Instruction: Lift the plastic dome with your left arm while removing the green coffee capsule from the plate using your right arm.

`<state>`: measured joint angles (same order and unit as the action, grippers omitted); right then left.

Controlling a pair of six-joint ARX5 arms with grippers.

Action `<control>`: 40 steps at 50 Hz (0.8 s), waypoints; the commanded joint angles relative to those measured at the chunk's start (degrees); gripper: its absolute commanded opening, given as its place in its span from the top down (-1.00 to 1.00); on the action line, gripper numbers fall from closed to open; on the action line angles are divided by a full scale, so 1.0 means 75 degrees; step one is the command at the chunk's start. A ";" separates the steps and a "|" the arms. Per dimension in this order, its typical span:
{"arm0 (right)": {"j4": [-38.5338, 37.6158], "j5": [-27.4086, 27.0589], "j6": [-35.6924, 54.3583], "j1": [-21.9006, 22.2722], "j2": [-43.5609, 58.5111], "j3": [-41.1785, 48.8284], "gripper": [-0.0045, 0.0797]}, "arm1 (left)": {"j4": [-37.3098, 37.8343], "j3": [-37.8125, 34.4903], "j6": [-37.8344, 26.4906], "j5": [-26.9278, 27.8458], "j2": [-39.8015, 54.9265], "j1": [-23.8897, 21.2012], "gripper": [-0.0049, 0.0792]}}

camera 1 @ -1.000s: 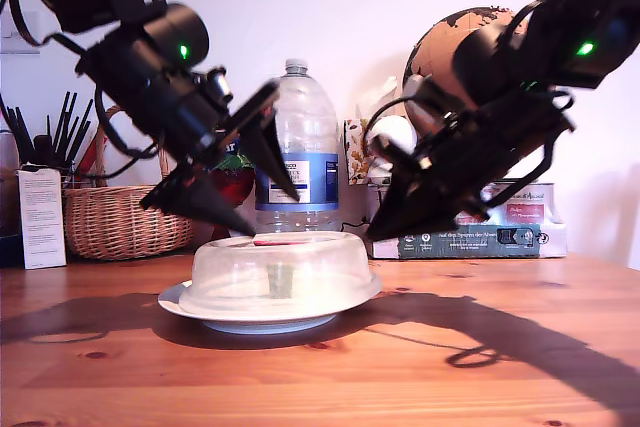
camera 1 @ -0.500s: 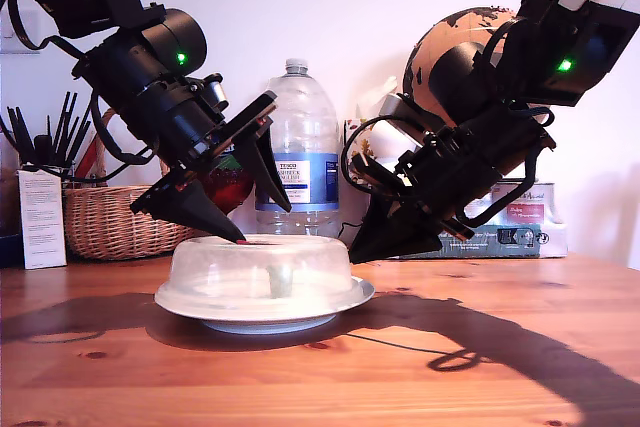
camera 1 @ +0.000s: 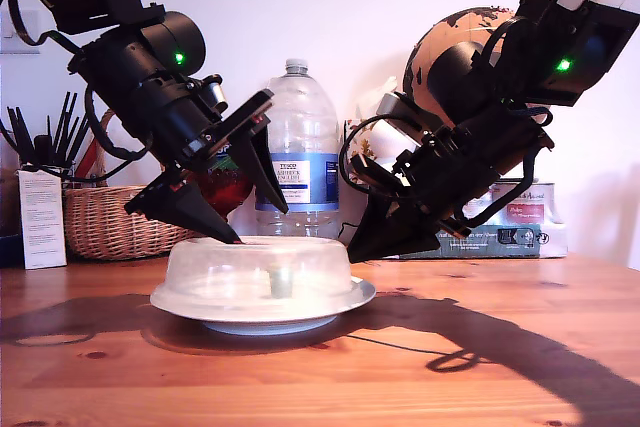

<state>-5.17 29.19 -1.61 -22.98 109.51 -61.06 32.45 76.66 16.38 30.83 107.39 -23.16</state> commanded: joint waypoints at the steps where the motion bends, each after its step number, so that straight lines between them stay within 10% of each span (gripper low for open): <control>1: -0.0073 0.0029 0.0023 -0.0070 0.0050 -0.0076 0.92 | 0.0309 -0.0102 -0.0047 -0.0020 0.0172 0.0012 -0.43; 40: -0.0070 0.0067 0.0055 -0.0079 0.0050 -0.0076 0.92 | 0.0632 0.0548 -0.0178 -0.0358 0.0172 0.0166 -0.43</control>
<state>-5.19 29.41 -1.43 -22.98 109.51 -61.06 37.47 80.03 14.87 27.86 107.39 -22.09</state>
